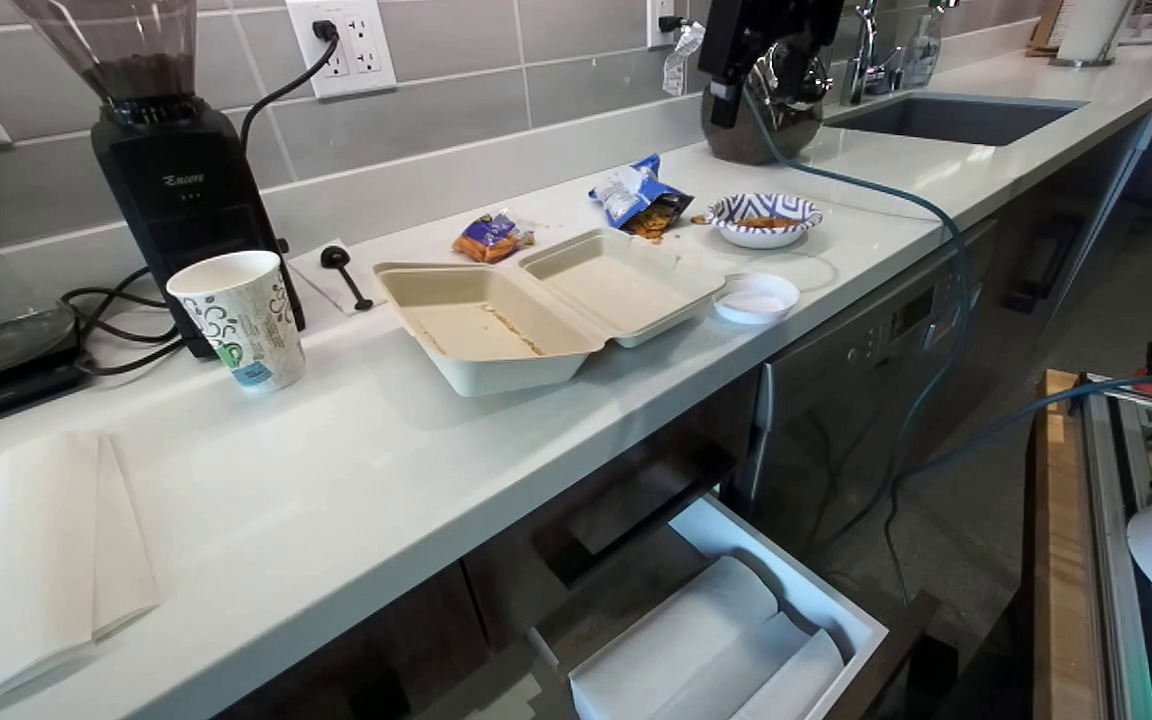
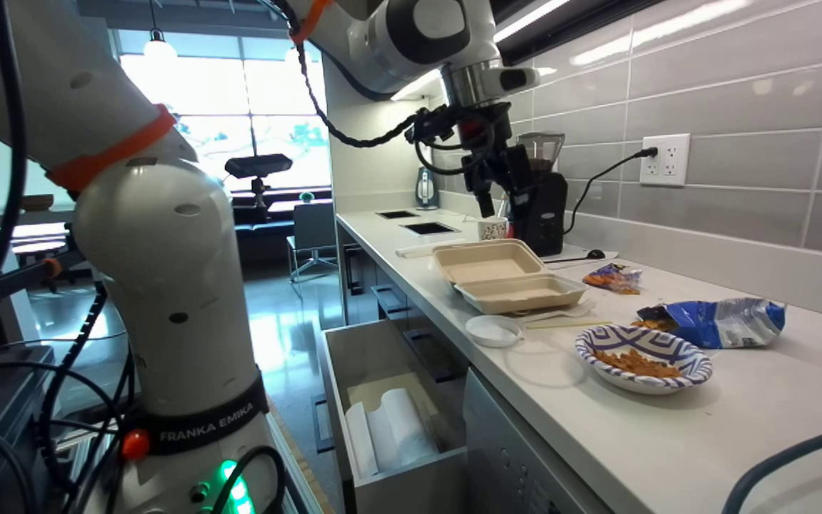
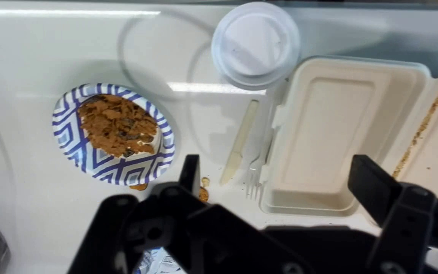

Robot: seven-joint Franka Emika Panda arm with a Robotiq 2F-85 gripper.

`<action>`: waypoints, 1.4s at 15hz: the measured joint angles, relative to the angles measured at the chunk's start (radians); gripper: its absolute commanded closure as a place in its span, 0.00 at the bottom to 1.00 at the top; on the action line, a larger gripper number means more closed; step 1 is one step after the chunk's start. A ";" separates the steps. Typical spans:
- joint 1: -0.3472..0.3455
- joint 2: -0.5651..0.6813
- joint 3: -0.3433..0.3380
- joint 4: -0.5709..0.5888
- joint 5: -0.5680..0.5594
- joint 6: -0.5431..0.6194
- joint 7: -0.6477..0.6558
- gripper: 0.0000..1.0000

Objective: Pour the contents in the bowl into the carton box

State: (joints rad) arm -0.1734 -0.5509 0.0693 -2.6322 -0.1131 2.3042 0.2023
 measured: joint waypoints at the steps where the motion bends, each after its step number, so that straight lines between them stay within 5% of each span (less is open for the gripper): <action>1: -0.007 0.024 -0.013 0.012 -0.032 -0.003 -0.033 0.00; 5: -0.014 0.112 -0.082 0.062 -0.107 -0.038 -0.170 0.00; 15: -0.014 0.121 -0.095 0.071 -0.109 -0.033 -0.143 0.00; 21: -0.036 0.251 -0.245 0.168 -0.095 0.017 -0.265 0.00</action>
State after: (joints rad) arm -0.2097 -0.3000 -0.1752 -2.4642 -0.2077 2.3214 -0.0622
